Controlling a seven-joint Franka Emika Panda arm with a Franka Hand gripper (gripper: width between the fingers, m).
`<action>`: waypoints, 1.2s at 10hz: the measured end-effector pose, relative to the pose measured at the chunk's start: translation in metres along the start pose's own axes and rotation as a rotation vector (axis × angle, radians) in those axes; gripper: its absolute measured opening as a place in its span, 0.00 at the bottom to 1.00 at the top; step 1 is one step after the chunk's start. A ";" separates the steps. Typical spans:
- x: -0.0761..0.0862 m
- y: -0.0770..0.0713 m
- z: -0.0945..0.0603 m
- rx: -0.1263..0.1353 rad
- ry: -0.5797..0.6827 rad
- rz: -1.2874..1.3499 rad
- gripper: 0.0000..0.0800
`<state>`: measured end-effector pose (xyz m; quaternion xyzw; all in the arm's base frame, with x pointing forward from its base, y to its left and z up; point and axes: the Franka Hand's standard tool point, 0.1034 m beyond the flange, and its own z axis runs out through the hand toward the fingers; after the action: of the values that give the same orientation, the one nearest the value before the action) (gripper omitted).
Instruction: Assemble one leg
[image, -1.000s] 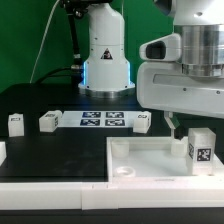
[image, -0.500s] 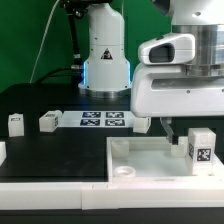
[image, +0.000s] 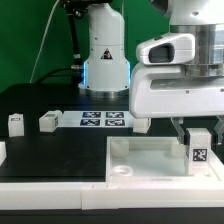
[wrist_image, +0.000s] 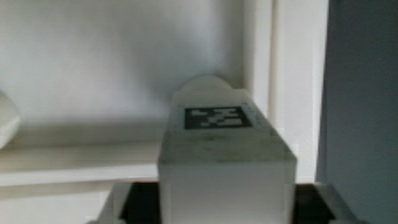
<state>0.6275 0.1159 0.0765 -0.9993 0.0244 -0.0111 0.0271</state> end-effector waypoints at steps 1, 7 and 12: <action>0.000 0.000 0.000 0.003 0.000 0.112 0.36; 0.002 0.027 -0.002 -0.036 0.010 0.670 0.37; 0.002 0.034 -0.002 -0.052 0.021 0.768 0.71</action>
Offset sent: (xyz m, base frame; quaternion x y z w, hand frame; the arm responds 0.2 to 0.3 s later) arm 0.0033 -0.0065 -0.0010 0.0259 0.0186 0.3619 0.9317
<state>0.6277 0.0821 0.0770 -0.9176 0.3973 -0.0099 0.0037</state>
